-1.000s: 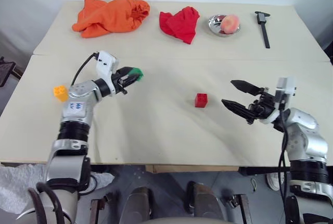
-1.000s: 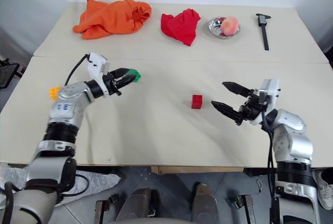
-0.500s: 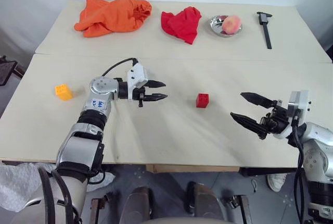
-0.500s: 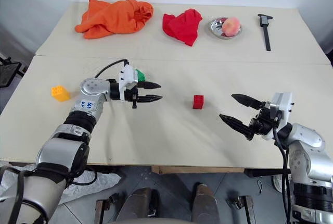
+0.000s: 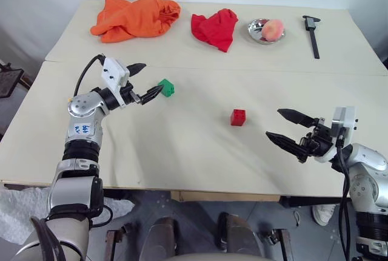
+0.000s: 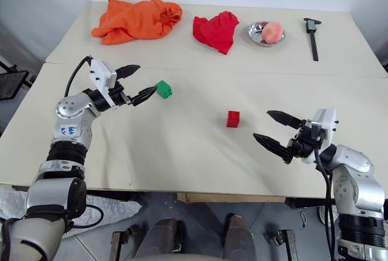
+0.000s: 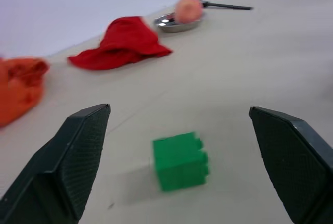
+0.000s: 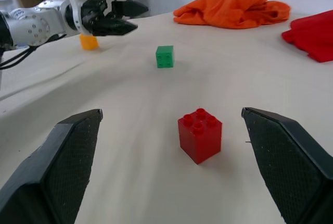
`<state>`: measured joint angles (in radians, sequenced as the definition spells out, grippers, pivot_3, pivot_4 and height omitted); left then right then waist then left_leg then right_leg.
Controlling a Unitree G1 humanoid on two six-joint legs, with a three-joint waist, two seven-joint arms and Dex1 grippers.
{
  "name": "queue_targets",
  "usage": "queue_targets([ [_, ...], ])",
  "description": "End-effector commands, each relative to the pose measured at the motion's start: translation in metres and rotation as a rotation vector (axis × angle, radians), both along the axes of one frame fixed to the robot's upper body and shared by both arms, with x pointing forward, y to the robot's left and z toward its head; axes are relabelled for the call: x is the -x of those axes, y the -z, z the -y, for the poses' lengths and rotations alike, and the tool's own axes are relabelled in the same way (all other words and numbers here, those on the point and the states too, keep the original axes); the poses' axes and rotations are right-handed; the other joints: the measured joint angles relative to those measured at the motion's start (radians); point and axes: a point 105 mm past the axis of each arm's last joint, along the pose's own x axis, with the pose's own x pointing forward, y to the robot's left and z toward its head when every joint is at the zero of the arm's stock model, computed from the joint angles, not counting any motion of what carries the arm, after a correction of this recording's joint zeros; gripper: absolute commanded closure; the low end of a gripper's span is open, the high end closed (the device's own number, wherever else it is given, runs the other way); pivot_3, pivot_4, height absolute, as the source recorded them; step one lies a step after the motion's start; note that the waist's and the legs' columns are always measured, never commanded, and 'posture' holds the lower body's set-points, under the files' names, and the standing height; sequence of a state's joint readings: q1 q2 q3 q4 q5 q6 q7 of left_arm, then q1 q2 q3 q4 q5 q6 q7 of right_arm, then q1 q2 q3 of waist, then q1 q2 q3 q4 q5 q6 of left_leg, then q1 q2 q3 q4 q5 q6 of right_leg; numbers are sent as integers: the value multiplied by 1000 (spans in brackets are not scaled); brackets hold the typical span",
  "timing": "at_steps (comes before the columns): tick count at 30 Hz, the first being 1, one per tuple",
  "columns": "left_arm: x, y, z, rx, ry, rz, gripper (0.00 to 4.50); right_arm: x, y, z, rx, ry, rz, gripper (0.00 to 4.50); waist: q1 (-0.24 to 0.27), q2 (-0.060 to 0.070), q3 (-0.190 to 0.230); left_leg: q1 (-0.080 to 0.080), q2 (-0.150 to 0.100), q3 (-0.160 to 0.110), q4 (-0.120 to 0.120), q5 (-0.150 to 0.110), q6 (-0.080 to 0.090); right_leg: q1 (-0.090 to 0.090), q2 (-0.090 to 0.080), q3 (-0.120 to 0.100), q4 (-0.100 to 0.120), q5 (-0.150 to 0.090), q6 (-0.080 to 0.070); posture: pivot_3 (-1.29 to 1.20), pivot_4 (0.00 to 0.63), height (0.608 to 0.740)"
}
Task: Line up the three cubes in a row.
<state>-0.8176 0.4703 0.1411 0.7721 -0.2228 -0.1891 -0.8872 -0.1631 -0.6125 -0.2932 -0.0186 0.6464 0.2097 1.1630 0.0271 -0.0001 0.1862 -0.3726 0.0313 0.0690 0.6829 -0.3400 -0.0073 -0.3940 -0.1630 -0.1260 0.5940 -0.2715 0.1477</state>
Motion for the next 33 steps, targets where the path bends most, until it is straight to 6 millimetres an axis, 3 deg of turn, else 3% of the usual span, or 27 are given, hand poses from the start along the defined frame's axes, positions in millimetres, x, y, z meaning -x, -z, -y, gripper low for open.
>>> queue_targets([
  [1,-1,-5,9,82,13,-19,600,0,-4,-1,-5,1,38,0,2,0,0,0,0,0,0,0,0,0,0,0,0,0,0,0,150,740],
  [7,-33,-1,4,-13,-200,-36,2603,1,-2,-3,-4,7,44,0,-3,0,0,0,0,0,0,0,0,0,0,-1,0,0,0,0,150,740],
  [12,-43,0,5,-39,-259,-45,4309,0,-3,-4,-1,10,48,0,-7,0,0,0,0,0,-1,0,0,0,0,0,-1,0,0,0,150,740],
  [13,-43,2,10,-57,-241,-49,4486,1,-3,-4,1,12,50,0,-7,0,0,0,0,0,-1,0,0,0,0,0,-1,0,0,0,150,740],
  [16,-43,9,19,-88,-206,-68,4486,1,-3,-3,3,17,53,0,-6,0,0,0,0,0,-1,0,0,0,0,0,-1,0,0,0,150,740],
  [26,-40,16,17,-43,-201,-86,4486,1,-1,-5,-3,22,53,0,-5,-1,0,0,0,0,-1,0,0,0,0,0,-1,0,0,0,150,740],
  [33,-40,38,12,-61,-238,-176,4486,0,-3,-9,-7,17,60,0,-4,-1,0,0,0,0,-1,0,0,0,0,0,-1,0,0,0,150,740],
])
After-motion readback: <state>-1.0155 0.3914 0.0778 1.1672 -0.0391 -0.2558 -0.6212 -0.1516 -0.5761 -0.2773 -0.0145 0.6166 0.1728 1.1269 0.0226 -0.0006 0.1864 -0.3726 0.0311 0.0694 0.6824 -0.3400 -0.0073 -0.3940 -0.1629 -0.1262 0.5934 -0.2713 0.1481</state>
